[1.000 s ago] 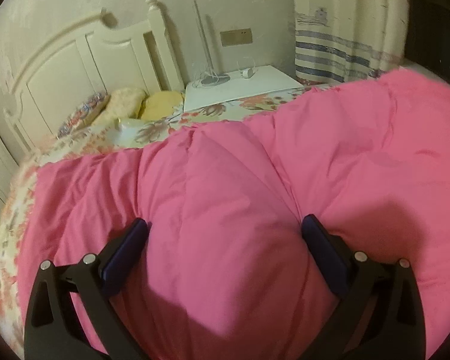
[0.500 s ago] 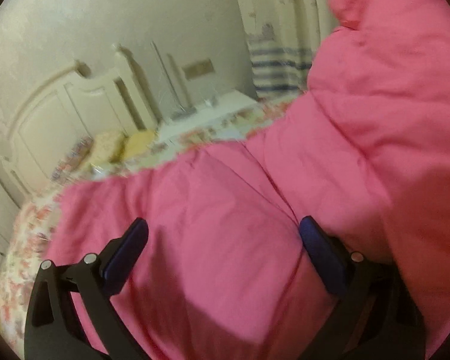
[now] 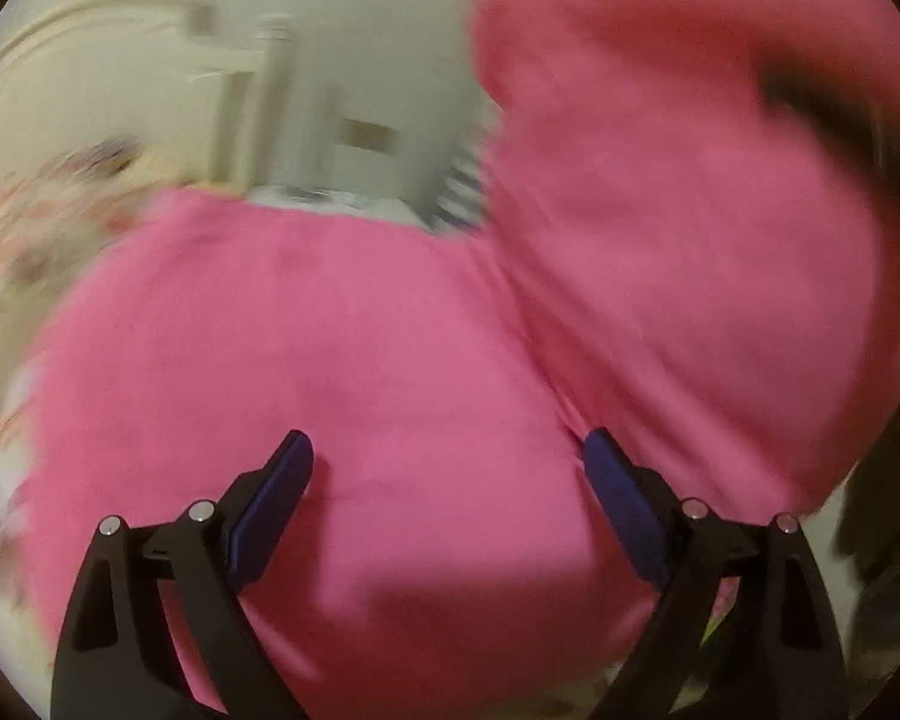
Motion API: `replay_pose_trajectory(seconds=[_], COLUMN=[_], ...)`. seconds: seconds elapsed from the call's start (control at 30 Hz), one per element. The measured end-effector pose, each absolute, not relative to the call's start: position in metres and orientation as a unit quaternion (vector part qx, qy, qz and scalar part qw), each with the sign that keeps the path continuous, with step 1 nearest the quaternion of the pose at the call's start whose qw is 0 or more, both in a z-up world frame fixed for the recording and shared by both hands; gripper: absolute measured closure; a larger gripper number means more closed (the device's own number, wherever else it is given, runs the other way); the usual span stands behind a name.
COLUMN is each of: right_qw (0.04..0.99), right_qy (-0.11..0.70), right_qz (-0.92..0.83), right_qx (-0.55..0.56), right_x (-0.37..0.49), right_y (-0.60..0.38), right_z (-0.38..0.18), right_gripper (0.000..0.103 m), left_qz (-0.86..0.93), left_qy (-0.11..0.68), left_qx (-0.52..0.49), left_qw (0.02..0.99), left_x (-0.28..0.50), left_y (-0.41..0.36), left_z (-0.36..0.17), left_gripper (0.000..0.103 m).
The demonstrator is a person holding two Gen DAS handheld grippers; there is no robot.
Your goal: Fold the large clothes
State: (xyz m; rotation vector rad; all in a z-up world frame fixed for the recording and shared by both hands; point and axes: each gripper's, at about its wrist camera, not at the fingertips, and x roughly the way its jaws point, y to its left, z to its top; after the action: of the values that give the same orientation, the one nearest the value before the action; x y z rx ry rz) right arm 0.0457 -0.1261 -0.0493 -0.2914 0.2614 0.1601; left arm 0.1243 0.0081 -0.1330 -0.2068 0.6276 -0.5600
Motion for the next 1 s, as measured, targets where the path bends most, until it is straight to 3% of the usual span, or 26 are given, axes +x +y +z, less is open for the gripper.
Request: replay_pose_trajectory(seconds=[0.17,0.3,0.37,0.43,0.6,0.73,0.83,0.9,0.97,1.0], right_qw=[0.919,0.816,0.783,0.781,0.792,0.795,0.801,0.808,0.817,0.825], right_qy=[0.163,0.170,0.131,0.136,0.147,0.142,0.133,0.126,0.122,0.121], right_qz=[0.077,0.054,0.017,0.022,0.031,0.033,0.035,0.043,0.076,0.107], right_qx=[-0.351,-0.550,-0.608,-0.609,-0.592,-0.588,-0.582,-0.574,-0.559,-0.541], right_x=[0.059,0.067,0.065,0.064,0.062,0.060,0.056,0.043,0.033,0.022], right_y=[-0.023,0.056,0.074,0.079,0.072,0.070,0.067,0.071,0.066,0.061], right_z=[-0.097,-0.202,-0.238,-0.240,-0.230,-0.232,-0.229,-0.227,-0.215,-0.206], right_gripper=[0.056,0.042,0.042,0.042,0.042,0.042,0.041,0.041,0.034,0.023], left_qz=[-0.174,-0.196,-0.225,-0.250,-0.342,-0.316,-0.276,-0.318,-0.316,-0.308], left_qy=[0.230,0.191,0.191,0.186,0.240,0.343,0.351,0.372,0.381,0.379], left_qx=[-0.177,-0.120,-0.064,0.005,0.037,0.074,0.111,0.034,0.001,0.007], left_qw=[0.941,0.954,0.953,0.950,0.908,0.882,0.888,0.871,0.869,0.873], left_x=[0.112,0.092,0.088,0.091,0.148,0.232,0.276,0.303,0.318,0.319], left_y=[0.138,0.158,0.137,0.102,0.018,-0.037,-0.044,-0.025,-0.010,-0.009], left_z=[-0.082,-0.029,-0.008,0.012,0.028,-0.014,-0.060,-0.083,-0.096,-0.097], left_gripper=[0.011,0.002,0.002,0.002,0.002,0.002,0.002,0.002,0.002,0.002])
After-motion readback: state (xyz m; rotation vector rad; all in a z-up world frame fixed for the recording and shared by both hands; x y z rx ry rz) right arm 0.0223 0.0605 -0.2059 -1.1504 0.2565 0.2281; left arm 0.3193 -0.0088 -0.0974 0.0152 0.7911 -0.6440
